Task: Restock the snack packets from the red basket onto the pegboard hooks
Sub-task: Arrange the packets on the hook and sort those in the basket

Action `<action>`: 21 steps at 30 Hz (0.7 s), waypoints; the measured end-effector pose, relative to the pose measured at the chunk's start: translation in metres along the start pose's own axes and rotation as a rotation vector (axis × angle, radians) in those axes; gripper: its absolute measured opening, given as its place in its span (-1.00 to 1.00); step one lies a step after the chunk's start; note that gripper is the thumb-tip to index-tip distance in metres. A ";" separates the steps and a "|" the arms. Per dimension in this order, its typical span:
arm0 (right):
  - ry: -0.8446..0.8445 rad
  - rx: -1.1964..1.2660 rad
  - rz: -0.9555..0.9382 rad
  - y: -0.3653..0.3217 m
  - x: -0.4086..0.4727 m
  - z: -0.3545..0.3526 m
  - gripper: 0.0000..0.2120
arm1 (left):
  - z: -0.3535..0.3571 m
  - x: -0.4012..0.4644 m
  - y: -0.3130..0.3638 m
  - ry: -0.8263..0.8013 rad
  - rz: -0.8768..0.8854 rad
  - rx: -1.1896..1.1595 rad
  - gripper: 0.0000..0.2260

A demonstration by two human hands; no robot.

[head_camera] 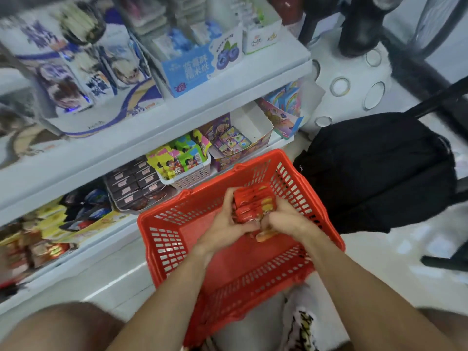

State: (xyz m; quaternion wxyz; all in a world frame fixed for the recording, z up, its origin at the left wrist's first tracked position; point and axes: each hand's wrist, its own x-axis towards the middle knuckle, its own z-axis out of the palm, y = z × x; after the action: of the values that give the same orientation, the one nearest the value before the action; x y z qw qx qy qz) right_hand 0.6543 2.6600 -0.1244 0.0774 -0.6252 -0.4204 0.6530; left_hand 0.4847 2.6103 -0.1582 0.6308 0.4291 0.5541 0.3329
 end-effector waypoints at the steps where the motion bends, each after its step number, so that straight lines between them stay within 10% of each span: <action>1: -0.005 0.024 -0.023 -0.023 -0.035 -0.004 -0.45 | -0.001 -0.023 0.041 0.003 -0.020 -0.036 -0.26; 17: 0.199 0.445 -0.567 -0.515 -0.613 -0.036 0.04 | -0.015 -0.347 0.749 -0.045 0.024 -0.687 -0.27; 21: 0.320 0.395 -0.786 -0.586 -0.694 -0.034 -0.35 | -0.024 -0.397 0.840 -0.197 0.037 -0.751 -0.57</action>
State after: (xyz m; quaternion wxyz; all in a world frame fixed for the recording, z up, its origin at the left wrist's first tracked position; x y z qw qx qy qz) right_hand 0.5781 2.6121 0.7805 0.5005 -0.4846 -0.4758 0.5369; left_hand 0.4425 2.6031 0.7706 0.7880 0.2081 0.3226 0.4813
